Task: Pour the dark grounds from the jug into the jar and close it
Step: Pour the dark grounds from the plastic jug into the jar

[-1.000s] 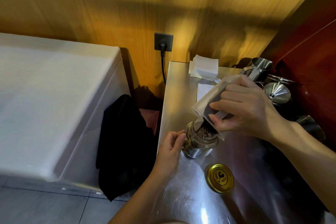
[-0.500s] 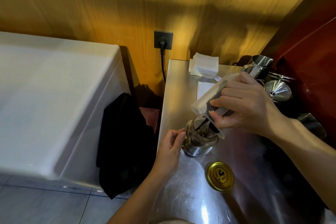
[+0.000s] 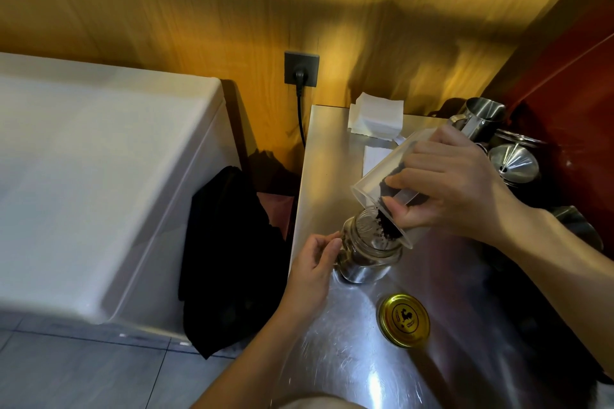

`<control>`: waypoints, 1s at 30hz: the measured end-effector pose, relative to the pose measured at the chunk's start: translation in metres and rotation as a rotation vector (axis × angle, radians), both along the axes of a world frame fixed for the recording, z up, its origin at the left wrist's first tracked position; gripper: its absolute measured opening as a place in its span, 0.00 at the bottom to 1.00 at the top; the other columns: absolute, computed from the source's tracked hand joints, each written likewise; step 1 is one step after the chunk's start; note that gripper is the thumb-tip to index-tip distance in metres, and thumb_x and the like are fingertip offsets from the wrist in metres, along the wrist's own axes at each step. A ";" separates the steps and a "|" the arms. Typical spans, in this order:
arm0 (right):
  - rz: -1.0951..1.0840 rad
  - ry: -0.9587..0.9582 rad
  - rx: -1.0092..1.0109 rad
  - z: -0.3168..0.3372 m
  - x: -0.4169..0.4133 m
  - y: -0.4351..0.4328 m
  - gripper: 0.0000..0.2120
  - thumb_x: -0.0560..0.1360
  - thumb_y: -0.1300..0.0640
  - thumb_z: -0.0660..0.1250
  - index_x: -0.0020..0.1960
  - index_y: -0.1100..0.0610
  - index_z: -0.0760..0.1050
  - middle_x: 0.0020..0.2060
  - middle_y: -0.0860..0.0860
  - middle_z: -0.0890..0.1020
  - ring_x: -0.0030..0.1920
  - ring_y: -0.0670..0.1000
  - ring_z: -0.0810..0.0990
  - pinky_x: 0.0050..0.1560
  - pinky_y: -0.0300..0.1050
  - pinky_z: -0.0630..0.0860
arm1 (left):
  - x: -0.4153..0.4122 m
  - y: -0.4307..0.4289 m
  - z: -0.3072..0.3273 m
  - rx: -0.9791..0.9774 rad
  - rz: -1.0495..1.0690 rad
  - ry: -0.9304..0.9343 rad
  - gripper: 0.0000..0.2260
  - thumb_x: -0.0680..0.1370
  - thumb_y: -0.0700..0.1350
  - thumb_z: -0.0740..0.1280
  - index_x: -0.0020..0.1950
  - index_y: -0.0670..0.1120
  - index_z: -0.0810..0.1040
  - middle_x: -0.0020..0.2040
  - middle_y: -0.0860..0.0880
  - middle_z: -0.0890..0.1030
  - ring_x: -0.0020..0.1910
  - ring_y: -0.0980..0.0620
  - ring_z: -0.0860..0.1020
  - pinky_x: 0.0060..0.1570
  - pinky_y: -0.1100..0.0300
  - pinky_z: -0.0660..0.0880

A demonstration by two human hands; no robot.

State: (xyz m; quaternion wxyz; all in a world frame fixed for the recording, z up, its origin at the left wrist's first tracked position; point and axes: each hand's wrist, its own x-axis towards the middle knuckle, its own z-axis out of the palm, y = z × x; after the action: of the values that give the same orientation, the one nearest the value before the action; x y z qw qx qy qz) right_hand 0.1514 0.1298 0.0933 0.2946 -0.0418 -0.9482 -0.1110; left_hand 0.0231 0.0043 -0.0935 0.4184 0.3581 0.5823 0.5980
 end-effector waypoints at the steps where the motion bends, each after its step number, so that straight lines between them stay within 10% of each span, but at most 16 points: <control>1: 0.003 0.000 0.001 0.000 0.000 0.000 0.13 0.71 0.57 0.68 0.30 0.62 0.78 0.24 0.55 0.79 0.28 0.55 0.78 0.36 0.46 0.66 | 0.000 0.000 0.000 0.001 -0.002 -0.008 0.10 0.74 0.56 0.62 0.45 0.51 0.76 0.42 0.53 0.81 0.42 0.64 0.80 0.41 0.72 0.74; 22: 0.054 0.008 0.052 -0.002 0.001 -0.004 0.14 0.70 0.57 0.68 0.28 0.62 0.76 0.21 0.55 0.74 0.23 0.55 0.73 0.30 0.48 0.70 | 0.001 0.004 -0.016 -0.043 -0.007 -0.118 0.16 0.71 0.67 0.67 0.44 0.56 0.77 0.44 0.55 0.83 0.50 0.52 0.80 0.50 0.55 0.74; 30: 0.061 0.006 0.056 0.000 0.003 -0.005 0.13 0.69 0.59 0.69 0.28 0.63 0.76 0.20 0.55 0.73 0.23 0.54 0.71 0.30 0.49 0.72 | -0.001 0.003 -0.007 -0.034 -0.011 -0.074 0.15 0.69 0.70 0.65 0.41 0.61 0.76 0.40 0.61 0.82 0.45 0.61 0.80 0.44 0.66 0.75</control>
State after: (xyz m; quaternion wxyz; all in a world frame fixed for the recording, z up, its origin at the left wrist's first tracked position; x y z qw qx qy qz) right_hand 0.1548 0.1251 0.0935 0.3016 -0.0048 -0.9448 -0.1281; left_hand 0.0225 0.0068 -0.1005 0.4489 0.3317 0.5746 0.5986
